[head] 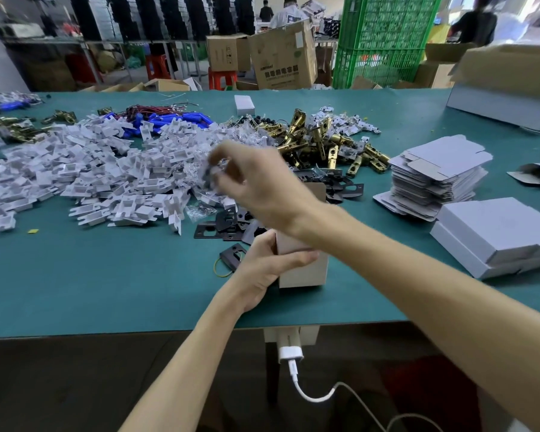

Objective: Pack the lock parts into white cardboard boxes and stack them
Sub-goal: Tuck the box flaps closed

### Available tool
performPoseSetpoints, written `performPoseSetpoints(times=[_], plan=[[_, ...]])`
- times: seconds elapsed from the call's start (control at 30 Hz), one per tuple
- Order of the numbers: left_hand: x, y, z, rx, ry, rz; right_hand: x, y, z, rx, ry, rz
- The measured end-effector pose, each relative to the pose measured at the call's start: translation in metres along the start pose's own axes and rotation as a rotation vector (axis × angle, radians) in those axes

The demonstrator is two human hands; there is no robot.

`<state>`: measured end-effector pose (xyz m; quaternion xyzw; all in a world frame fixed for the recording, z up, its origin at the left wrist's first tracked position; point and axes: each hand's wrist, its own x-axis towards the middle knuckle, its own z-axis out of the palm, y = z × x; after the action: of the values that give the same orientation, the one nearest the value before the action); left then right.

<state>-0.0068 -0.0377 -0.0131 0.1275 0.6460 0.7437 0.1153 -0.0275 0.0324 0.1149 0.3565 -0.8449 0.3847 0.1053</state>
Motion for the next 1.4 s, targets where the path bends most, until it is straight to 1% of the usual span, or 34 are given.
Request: performPoseSetpoints(times=[0.07,0.13,0.27,0.33,0.5,0.63,0.67,0.77,0.93,1.03,1.1,1.2,1.3,1.4], plan=[[0.001,-0.001,-0.002,-0.019,0.012,-0.021,-0.01,0.008,-0.03,0.015,0.06,0.007],[0.002,-0.003,-0.003,-0.041,0.024,-0.02,-0.02,0.02,-0.053,-0.018,0.107,0.027],[0.001,-0.002,-0.002,-0.047,0.027,-0.017,-0.04,0.047,-0.078,-0.121,0.172,0.123],[0.001,-0.001,-0.001,-0.048,0.041,-0.029,-0.048,0.054,-0.079,-0.158,0.137,0.139],[0.001,-0.001,-0.001,-0.059,0.083,-0.051,-0.056,0.052,-0.076,-0.239,0.082,0.042],[0.001,-0.001,-0.001,-0.076,0.073,-0.048,-0.057,0.051,-0.073,-0.283,-0.048,0.061],[0.001,-0.001,-0.001,-0.076,0.075,-0.048,-0.057,0.051,-0.073,-0.324,-0.053,0.053],[0.001,-0.001,0.0,-0.082,0.091,-0.054,-0.059,0.052,-0.075,-0.565,-0.031,-0.014],[0.001,-0.001,0.0,-0.087,0.101,-0.045,-0.06,0.055,-0.069,-0.678,-0.152,0.065],[0.001,-0.002,0.0,-0.088,0.101,-0.037,-0.06,0.059,-0.069,-0.614,-0.192,0.11],[0.002,-0.002,0.0,-0.096,0.11,-0.026,-0.062,0.065,-0.069,-0.544,-0.186,0.125],[0.003,-0.003,-0.001,-0.15,0.136,0.028,-0.071,0.074,-0.064,-0.267,-0.054,0.169],[0.004,-0.004,-0.001,-0.168,0.137,0.079,-0.083,0.086,-0.048,0.002,0.072,0.326],[0.006,-0.006,-0.001,-0.167,0.107,0.115,-0.096,0.094,-0.029,0.334,0.147,0.452]])
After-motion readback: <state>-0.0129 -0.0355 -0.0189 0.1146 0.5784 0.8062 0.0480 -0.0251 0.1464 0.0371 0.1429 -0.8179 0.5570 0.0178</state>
